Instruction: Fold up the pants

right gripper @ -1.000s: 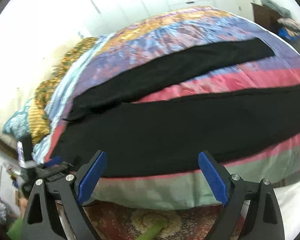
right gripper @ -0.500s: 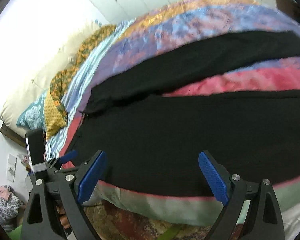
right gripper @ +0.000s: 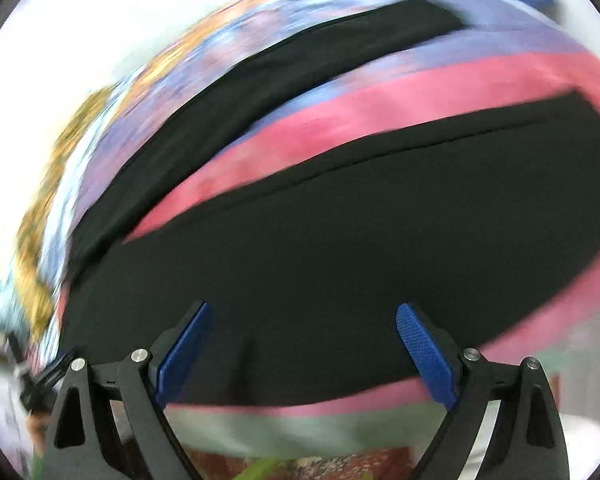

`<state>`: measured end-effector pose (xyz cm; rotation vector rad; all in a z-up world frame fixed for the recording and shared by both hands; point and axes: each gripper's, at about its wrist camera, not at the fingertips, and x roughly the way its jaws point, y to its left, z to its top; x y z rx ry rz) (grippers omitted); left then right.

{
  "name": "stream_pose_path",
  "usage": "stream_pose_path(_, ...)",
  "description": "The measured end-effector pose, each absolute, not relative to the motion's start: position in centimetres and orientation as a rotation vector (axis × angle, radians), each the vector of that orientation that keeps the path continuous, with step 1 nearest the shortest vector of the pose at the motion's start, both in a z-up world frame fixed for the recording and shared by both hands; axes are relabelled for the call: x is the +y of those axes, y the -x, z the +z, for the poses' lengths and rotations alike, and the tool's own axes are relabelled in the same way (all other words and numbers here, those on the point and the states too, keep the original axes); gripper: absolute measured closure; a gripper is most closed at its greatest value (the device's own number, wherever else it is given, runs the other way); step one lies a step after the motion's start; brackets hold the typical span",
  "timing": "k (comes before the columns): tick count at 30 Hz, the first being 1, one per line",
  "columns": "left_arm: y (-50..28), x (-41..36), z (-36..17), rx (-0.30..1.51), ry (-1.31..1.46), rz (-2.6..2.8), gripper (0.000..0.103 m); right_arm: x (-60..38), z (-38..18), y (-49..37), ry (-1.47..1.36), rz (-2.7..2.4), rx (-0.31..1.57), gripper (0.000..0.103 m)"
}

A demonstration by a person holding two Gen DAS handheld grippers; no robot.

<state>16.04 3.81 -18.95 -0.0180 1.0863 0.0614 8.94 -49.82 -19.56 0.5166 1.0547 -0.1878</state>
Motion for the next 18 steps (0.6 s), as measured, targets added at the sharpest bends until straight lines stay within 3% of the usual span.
stream_pose_path(4, -20.7, 2.7, -16.8, 1.032, 0.024, 0.051, 0.001, -49.8, -16.9, -11.7, -0.531, -0.16, 1.008, 0.01)
stream_pose_path(10, -28.2, 1.6, -17.0, 1.002, 0.013, 0.109, 0.001, -39.4, -14.3, -23.7, -0.463, 0.108, 0.961, 0.01)
stream_pose_path(18, -30.0, 4.7, -23.2, 1.036, 0.055, 0.16, 0.0, -27.4, -20.3, -36.2, -0.339, 0.501, 1.1, 0.011)
